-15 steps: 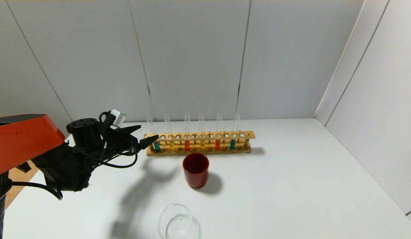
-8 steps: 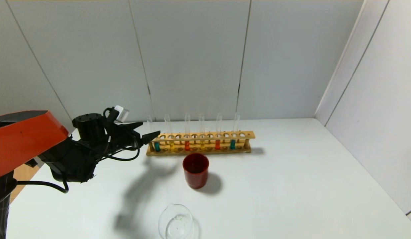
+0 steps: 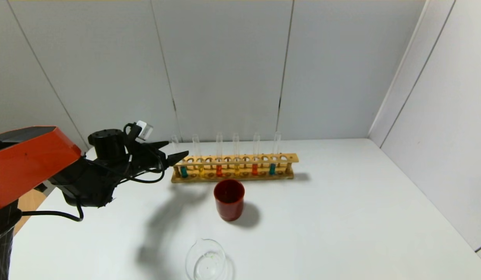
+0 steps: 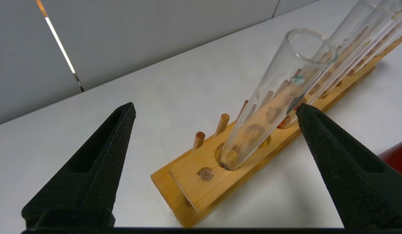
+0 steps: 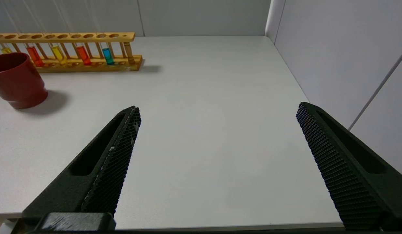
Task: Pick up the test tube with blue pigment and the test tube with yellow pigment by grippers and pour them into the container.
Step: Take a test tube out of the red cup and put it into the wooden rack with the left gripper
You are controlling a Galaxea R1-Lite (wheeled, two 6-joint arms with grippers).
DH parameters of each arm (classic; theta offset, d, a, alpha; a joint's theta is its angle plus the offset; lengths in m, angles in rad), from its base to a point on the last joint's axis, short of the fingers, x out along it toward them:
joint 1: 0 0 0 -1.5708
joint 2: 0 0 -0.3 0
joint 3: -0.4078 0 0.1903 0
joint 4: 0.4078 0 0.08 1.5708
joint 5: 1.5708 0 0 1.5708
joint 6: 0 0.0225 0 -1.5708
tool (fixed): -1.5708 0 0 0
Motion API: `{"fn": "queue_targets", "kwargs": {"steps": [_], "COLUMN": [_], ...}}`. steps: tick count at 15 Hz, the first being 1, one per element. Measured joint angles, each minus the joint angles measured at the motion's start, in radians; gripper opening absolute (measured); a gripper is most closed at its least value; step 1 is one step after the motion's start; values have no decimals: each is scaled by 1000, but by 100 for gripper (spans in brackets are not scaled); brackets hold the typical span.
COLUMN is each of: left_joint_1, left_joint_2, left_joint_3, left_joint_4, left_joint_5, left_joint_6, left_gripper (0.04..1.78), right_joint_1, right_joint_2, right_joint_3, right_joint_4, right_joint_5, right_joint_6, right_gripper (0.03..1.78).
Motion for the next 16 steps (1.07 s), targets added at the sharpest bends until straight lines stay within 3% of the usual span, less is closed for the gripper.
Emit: {"fn": "queue_targets", "kwargs": {"steps": [4, 7, 9, 14, 16], "left_joint_1": [-6, -6, -7, -16, -21], "left_joint_2": [21, 27, 31, 28, 26], "left_joint_3": [-34, -40, -40, -31, -31], "left_joint_4": [3, 3, 3, -6, -7], "left_joint_5": [4, 4, 4, 2, 4], "left_joint_6": [-1, -1, -2, -2, -2], "left_gripper": [174, 157, 133, 46, 32], "right_joint_1": [-1, 0, 0, 0, -1], "right_joint_2": [0, 0, 0, 0, 0], "right_joint_3": [0, 0, 0, 0, 0], "right_joint_4": [0, 0, 0, 0, 0], "right_joint_5": [0, 0, 0, 0, 0], "right_joint_6": [0, 0, 0, 0, 0], "right_gripper": [175, 175, 175, 175, 175]}}
